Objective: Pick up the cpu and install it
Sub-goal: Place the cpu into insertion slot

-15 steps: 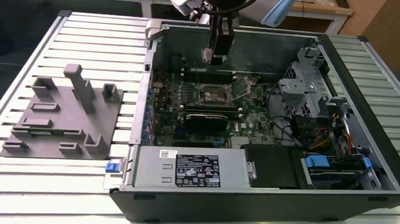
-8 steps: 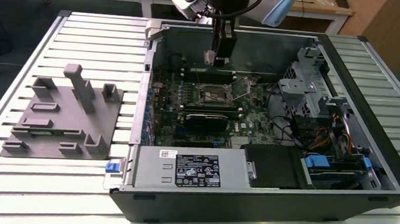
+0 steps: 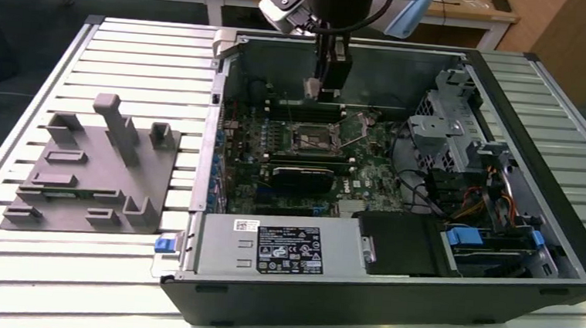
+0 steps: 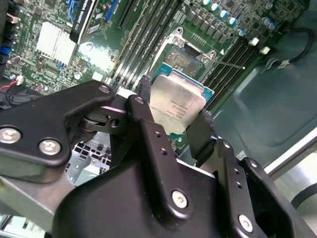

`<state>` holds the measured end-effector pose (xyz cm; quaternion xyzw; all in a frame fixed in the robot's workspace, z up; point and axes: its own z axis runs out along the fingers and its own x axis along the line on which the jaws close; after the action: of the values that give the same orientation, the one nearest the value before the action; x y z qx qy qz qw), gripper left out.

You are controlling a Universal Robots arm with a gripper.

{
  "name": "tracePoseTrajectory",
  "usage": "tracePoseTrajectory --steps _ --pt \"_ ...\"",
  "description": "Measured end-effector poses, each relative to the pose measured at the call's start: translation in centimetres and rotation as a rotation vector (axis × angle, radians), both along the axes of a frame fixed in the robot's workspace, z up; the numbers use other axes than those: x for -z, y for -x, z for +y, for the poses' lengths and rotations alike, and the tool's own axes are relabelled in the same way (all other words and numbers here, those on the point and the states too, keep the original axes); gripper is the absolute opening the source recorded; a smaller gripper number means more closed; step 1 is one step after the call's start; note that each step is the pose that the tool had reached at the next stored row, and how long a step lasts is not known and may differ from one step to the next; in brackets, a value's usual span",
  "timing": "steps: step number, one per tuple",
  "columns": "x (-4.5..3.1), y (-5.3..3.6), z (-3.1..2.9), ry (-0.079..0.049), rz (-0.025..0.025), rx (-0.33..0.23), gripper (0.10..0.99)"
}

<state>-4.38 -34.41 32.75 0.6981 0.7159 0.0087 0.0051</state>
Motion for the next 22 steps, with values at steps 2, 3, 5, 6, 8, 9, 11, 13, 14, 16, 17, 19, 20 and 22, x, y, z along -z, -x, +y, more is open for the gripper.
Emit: tracePoseTrajectory --steps 2,3,5,6,8,9,11,13,14,16,17,19,20,22 --pt "0.37 -0.01 0.06 0.000 0.0000 -0.020 0.537" --pt "0.55 -0.04 0.14 0.000 0.0001 -0.024 0.537" --pt "0.92 -0.14 0.31 0.000 0.0001 -0.024 0.537" --pt "1.10 -0.19 0.35 0.000 0.0000 -0.025 0.537" --pt "1.46 -0.24 0.40 0.000 0.0002 -0.024 0.537" --pt "1.65 -0.29 0.42 0.000 0.0001 -0.025 0.537" --pt "2.01 -0.40 0.49 0.000 0.0001 -0.024 0.537" --pt "2.36 -0.51 0.57 0.000 0.0002 -0.024 0.537" --pt "2.54 -0.57 0.61 0.000 0.0002 -0.024 0.537" --pt "2.83 -0.67 0.63 0.000 0.0001 -0.024 0.537" --pt "2.96 -0.72 0.65 0.000 0.0001 -0.024 0.537" --pt "3.34 -0.83 0.68 0.000 0.0001 -0.024 0.537" --pt "3.52 -0.88 0.69 0.000 0.0002 -0.024 0.537" --pt "3.88 -0.97 0.70 0.000 0.0002 -0.024 0.537"
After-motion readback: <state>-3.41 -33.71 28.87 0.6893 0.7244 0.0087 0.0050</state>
